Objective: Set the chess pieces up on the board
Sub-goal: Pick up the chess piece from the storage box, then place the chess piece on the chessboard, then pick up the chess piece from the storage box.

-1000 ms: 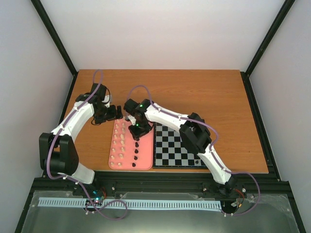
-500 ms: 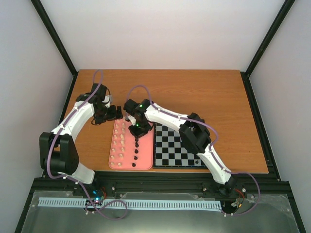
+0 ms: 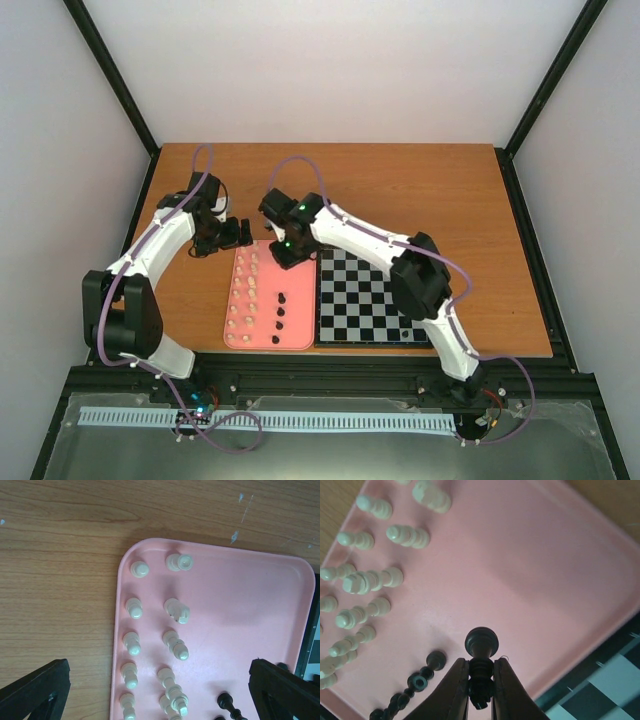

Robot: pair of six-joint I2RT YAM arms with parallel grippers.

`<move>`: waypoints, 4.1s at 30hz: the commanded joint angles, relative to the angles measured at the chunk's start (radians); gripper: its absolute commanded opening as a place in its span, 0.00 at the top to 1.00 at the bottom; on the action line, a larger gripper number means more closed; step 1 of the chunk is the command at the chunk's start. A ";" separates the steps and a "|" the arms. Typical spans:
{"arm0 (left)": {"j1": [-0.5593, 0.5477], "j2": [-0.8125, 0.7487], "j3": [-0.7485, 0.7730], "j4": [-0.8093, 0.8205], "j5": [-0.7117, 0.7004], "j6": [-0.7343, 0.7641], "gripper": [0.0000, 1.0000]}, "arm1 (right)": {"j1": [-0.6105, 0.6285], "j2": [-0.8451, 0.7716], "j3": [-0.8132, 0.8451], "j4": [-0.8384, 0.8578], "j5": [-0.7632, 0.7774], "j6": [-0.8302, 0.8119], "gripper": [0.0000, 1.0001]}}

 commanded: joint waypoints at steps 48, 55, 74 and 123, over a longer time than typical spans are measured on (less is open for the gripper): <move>-0.003 0.022 0.037 0.013 0.039 -0.006 0.00 | -0.603 -0.795 -1.013 0.094 0.164 0.316 0.97; -0.003 0.025 0.034 0.014 0.035 -0.005 0.00 | -0.612 -0.741 -1.021 0.140 0.137 0.298 0.97; -0.003 0.034 0.032 0.015 0.030 -0.004 0.00 | -0.625 -0.678 -1.012 0.155 0.143 0.272 0.97; -0.003 -0.004 0.019 0.017 -0.003 -0.002 0.00 | 0.027 -0.112 -0.109 -0.015 -0.037 0.038 0.48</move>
